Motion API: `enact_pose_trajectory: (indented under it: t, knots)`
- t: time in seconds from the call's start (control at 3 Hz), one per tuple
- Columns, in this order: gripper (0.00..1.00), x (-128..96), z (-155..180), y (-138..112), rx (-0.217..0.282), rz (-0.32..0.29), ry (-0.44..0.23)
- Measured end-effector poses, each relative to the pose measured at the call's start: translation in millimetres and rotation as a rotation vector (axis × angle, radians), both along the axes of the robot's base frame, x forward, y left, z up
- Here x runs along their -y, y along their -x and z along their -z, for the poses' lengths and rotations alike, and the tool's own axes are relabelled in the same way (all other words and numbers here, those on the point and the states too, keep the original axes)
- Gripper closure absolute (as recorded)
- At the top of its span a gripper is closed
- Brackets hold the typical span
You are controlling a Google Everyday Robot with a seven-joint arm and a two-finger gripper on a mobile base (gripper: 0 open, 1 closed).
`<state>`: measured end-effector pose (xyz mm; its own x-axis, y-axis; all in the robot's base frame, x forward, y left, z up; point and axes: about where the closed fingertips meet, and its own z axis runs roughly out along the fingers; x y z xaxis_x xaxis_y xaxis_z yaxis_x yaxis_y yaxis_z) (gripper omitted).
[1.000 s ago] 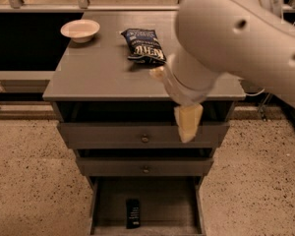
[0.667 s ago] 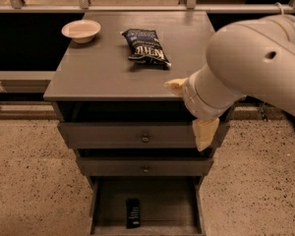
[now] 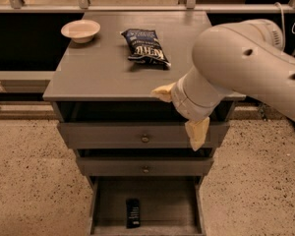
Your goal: Pick rxbar blueberry from bottom drawer and place on counter
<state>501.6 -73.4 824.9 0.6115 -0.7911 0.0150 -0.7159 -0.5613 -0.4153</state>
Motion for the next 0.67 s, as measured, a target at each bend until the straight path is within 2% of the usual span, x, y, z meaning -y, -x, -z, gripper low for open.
enact_pose_trajectory:
  t: [0.33, 0.67]
  knots:
    - [0.00, -22.0, 69.5, 20.5, -0.184, -0.303, 0.069]
    - [0.00, -21.8, 65.2, 20.2, -0.163, -0.327, 0.075]
